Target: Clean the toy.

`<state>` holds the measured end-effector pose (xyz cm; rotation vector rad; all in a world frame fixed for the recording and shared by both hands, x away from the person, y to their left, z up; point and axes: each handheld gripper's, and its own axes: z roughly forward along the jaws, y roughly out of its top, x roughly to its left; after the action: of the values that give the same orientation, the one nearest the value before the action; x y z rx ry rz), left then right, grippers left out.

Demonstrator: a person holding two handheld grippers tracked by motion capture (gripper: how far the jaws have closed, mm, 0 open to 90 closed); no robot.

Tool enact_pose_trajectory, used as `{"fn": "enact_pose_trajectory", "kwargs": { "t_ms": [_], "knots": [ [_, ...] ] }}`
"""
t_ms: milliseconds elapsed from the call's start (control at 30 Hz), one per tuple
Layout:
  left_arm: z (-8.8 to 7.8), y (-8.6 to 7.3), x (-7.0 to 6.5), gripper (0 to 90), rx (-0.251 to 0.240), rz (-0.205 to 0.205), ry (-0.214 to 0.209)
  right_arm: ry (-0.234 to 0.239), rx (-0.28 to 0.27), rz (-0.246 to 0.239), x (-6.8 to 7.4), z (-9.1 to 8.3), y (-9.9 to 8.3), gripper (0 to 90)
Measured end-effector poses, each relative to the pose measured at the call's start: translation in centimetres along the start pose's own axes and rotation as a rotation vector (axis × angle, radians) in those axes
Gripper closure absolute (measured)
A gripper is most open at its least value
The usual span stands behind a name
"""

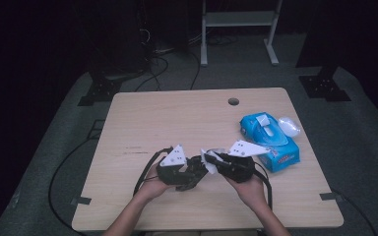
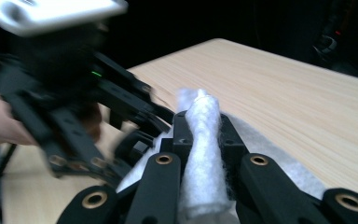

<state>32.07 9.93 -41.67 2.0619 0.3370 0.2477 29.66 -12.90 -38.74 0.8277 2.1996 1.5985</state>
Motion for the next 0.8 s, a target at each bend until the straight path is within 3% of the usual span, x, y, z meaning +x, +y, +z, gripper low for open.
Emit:
{"fn": "enact_pose_trajectory", "kwargs": {
  "t_ms": [67, 100, 167, 300, 400, 500, 700, 800],
  "knots": [
    [0.1, 0.1, -0.1, 57.2, 0.002, 0.008, -0.001, 0.041, -0.018, -0.022, 0.9, 0.2, 0.6, 81.2],
    [0.0, 0.2, -0.2, 57.2, 0.0, 0.009, -0.003, 0.047, -0.016, -0.063, 1.7, 0.5, 1.0, 81.1],
    [-0.2, 0.2, -0.2, 57.2, -0.005, 0.01, -0.003, 0.043, -0.017, -0.067, 1.7, 0.5, 1.0, 81.1],
    [-0.4, 0.1, 0.0, 57.2, -0.005, 0.009, 0.009, 0.031, -0.022, -0.002, 0.2, 0.2, 0.1, 81.1],
    [-0.6, 0.1, 0.2, 57.2, -0.007, 0.004, 0.014, -0.017, 0.001, 0.02, -1.0, 0.0, -0.8, 81.1],
    [-0.6, 0.2, 0.2, 57.2, -0.008, 0.005, 0.013, -0.015, 0.009, 0.067, -1.7, 0.0, -1.4, 81.3],
    [-0.6, 0.3, 0.1, 57.2, -0.022, 0.003, 0.01, 0.043, -0.038, 0.035, -0.2, 0.0, 0.0, 81.2],
    [-0.8, 0.4, 0.1, 57.3, -0.024, 0.007, 0.014, 0.034, -0.032, 0.011, 0.0, 0.1, 0.2, 81.2]
  ]
}}
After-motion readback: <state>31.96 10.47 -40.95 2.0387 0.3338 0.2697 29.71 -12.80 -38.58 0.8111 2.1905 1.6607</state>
